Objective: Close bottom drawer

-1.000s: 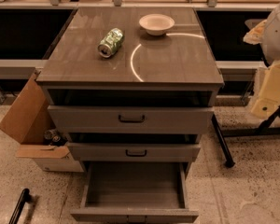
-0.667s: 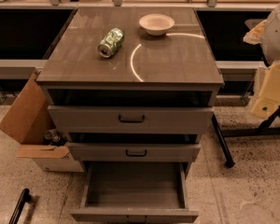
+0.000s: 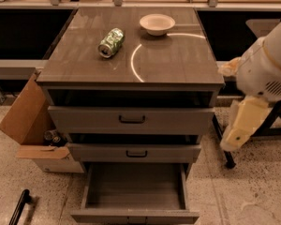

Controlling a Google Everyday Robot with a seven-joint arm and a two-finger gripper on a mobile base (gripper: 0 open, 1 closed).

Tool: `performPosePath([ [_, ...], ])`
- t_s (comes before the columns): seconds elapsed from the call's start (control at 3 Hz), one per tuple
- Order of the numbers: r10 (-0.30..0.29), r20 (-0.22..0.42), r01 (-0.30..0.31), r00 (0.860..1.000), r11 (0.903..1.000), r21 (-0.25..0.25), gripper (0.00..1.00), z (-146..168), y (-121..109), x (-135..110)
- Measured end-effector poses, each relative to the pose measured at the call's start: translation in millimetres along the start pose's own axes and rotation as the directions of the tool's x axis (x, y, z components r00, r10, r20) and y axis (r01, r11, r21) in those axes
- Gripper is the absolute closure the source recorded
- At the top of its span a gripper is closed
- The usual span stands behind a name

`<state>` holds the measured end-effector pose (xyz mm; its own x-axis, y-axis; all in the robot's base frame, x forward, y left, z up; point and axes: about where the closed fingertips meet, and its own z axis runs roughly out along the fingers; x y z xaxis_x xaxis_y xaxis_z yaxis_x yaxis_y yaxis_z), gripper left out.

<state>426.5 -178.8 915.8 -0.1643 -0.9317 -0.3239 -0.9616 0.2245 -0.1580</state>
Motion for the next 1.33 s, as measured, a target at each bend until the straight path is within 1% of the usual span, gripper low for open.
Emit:
performPosePath([
  [0.33,0.029,0.081,-0.022,0.996,0.9958,-0.089,0.00,50.5,30.7,-5.1],
  [0.67,0.079,0.121,-0.052,0.989,0.9767,-0.208,0.00,109.4,74.3,-12.6],
  [1.0,0.074,0.126,-0.046,0.989,0.9773,-0.207,0.00,115.2,76.0,-11.7],
  [1.33,0.041,0.117,-0.012,0.992,0.9719,-0.235,0.00,169.1,88.7,-3.9],
])
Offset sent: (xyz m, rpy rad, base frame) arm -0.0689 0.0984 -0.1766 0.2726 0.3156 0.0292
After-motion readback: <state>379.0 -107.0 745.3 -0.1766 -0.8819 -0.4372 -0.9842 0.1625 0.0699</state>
